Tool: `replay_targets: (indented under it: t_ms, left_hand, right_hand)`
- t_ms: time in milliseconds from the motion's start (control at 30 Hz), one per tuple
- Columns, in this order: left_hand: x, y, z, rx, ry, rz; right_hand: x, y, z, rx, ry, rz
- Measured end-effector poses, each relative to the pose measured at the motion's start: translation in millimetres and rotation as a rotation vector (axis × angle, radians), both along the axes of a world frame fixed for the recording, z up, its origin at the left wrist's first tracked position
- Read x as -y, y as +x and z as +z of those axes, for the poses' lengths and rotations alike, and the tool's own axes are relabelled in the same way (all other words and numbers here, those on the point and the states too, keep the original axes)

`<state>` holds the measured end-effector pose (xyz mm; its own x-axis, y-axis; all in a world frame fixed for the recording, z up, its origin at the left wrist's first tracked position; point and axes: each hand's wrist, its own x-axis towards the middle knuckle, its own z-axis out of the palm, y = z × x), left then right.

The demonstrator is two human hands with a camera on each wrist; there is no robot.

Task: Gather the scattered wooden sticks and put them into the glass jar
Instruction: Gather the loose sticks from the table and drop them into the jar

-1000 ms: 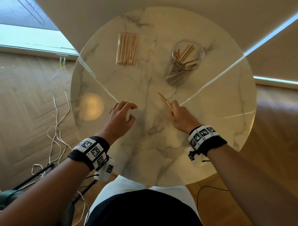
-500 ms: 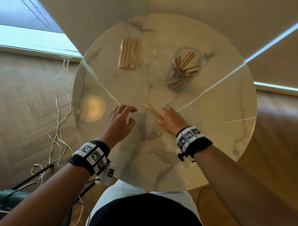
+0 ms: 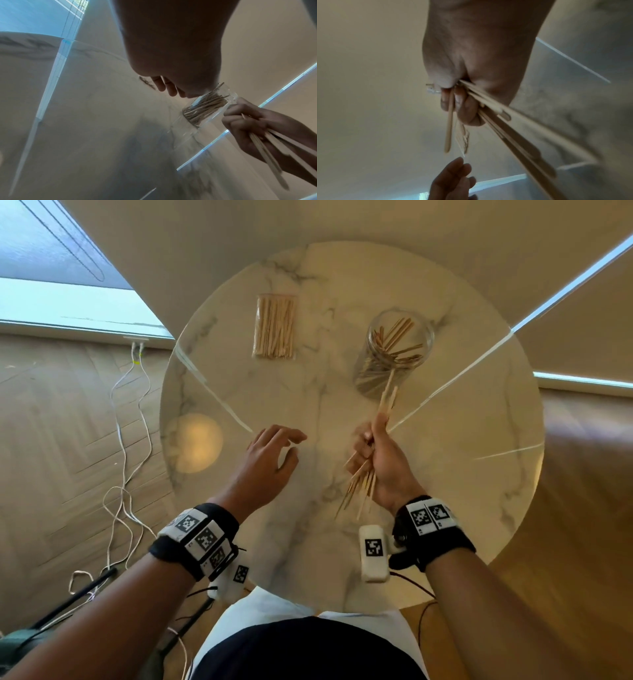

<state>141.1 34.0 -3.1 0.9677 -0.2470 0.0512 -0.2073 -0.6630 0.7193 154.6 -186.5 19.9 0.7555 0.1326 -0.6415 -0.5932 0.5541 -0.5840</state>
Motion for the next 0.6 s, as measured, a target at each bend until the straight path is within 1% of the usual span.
replay_targets:
  t_ms: [67, 167, 267, 367, 433, 500, 600]
  left_hand:
    - [5.2, 0.9, 8.7, -0.034, -0.06, -0.043]
    - [11.6, -0.1, 19.5, -0.095, -0.12, -0.098]
    - [16.7, -1.3, 23.1, -0.125, -0.178, -0.109]
    - [19.7, -3.0, 21.2, -0.138, -0.262, -0.107]
    - [22.1, -4.9, 21.4, -0.101, -0.318, -0.098]
    - [28.4, -7.2, 23.2, -0.008, -0.367, -0.095]
    - [47.6, -9.9, 28.3, 0.183, -0.408, -0.145]
  right_hand:
    - [-7.6, -0.6, -0.8, 0.01, 0.073, -0.088]
    - [-15.5, 1.0, 1.4, 0.013, 0.101, -0.227]
    - [-16.4, 2.1, 4.5, 0.012, 0.131, -0.379]
    - [-15.3, 0.8, 8.5, -0.002, 0.128, -0.493]
    - [-14.3, 1.1, 13.4, -0.018, 0.225, -0.602]
    - [-12.7, 2.3, 16.6, -0.033, 0.305, -0.677]
    - [-17.3, 1.3, 22.8, -0.047, 0.423, -0.684]
